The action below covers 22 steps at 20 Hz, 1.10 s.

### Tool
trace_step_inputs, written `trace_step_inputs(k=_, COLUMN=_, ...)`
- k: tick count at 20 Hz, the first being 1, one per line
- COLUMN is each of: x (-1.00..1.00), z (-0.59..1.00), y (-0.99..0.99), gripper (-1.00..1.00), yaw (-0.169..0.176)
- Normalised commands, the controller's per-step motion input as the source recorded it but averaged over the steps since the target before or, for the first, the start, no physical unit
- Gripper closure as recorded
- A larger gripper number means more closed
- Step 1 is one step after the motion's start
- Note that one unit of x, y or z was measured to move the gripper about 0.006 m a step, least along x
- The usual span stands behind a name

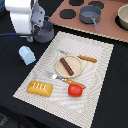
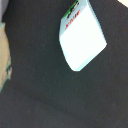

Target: Interact with the objects in diverse but meaningful ways.

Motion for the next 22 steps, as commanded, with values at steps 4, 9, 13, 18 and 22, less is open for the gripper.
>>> trace_step_inputs(k=4, x=-0.24, z=-0.34, y=-0.22, gripper=-1.00, yaw=0.080)
trace_step_inputs(k=9, x=-0.28, z=-0.41, y=-0.27, gripper=-1.00, yaw=0.091)
trace_step_inputs(k=13, x=-0.21, z=-0.41, y=-0.19, gripper=-1.00, yaw=0.094)
trace_step_inputs(k=18, x=-0.15, z=-0.30, y=0.02, gripper=-1.00, yaw=0.108)
trace_step_inputs(k=22, x=-0.26, z=-0.32, y=0.00, gripper=-1.00, yaw=0.100)
